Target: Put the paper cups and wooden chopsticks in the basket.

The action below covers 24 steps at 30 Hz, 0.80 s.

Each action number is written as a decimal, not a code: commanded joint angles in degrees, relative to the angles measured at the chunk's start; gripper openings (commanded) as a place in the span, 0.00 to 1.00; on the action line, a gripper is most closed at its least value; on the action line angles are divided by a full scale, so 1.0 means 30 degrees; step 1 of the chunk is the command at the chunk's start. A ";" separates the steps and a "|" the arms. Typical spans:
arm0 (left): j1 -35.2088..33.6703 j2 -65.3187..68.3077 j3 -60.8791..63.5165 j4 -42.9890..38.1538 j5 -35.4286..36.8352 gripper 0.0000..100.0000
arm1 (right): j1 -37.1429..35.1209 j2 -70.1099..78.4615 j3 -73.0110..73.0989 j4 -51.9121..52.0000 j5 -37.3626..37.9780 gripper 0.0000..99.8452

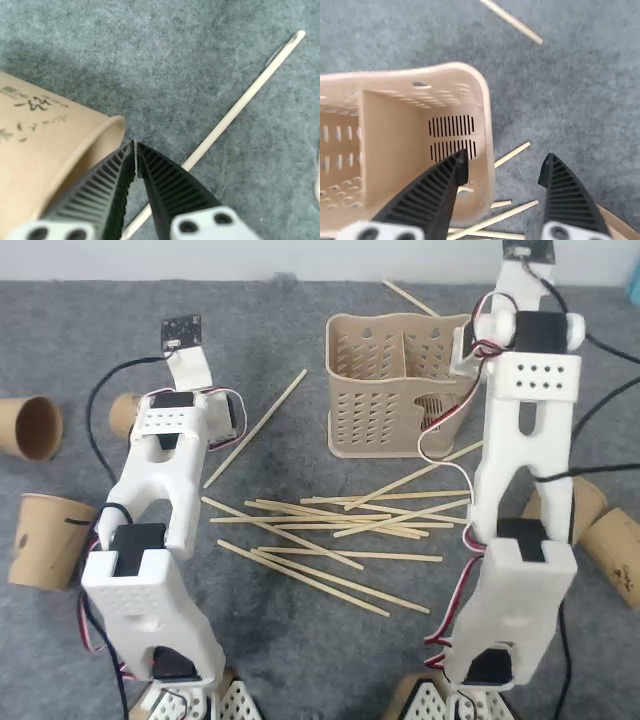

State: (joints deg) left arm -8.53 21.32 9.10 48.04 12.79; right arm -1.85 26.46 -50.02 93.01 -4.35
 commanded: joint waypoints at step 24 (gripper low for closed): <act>-0.0029 -0.0176 -0.0484 -0.0381 -0.0029 0.02 | -0.2535 0.1216 -0.1055 0.2242 -0.2667 0.01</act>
State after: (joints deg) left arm -8.53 21.32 9.10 48.04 12.79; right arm -5.98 31.21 -50.46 98.81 -11.47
